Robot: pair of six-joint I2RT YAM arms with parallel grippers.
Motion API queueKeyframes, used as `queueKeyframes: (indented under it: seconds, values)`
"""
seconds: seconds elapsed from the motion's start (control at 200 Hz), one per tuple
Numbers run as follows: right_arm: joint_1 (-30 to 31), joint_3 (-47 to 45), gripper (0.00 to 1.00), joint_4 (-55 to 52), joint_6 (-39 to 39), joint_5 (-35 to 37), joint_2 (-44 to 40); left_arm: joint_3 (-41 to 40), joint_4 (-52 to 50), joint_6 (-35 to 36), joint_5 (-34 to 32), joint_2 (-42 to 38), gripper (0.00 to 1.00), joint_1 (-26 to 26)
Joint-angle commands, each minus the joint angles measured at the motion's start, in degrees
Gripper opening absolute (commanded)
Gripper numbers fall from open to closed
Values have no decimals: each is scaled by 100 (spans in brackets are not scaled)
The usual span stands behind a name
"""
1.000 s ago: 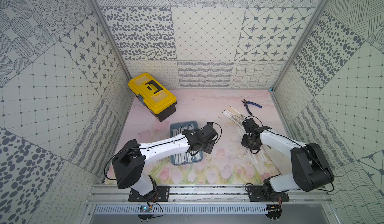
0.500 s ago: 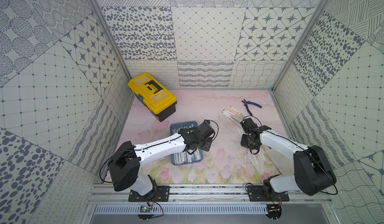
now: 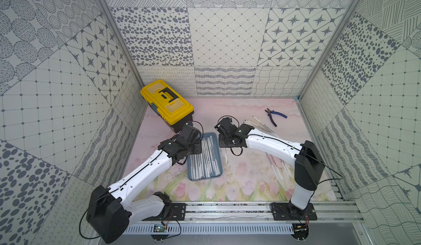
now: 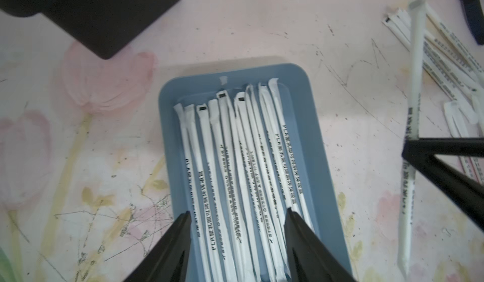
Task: Put the straws into the storage box
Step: Place the straw in the storage box.
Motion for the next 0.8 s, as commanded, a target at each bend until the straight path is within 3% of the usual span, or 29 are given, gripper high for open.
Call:
queueKeyframes:
  seconds: [0.0,0.38,0.515,0.795]
  values:
    - [97,601,6,-79,-81,60,565,-354,-371,-49,382,-478,61,841]
    - [236,1064,7,-257,-123,-30,1568,-481,-76,-252,962,-416,61,934]
    - [233,1260,11,-358,-185,-14,1816,-465,-75,-249,998,-419,61,935]
    - [306,1390,20,-480,-209,54,1596,-426,-78,-250,1004,-437,61,937]
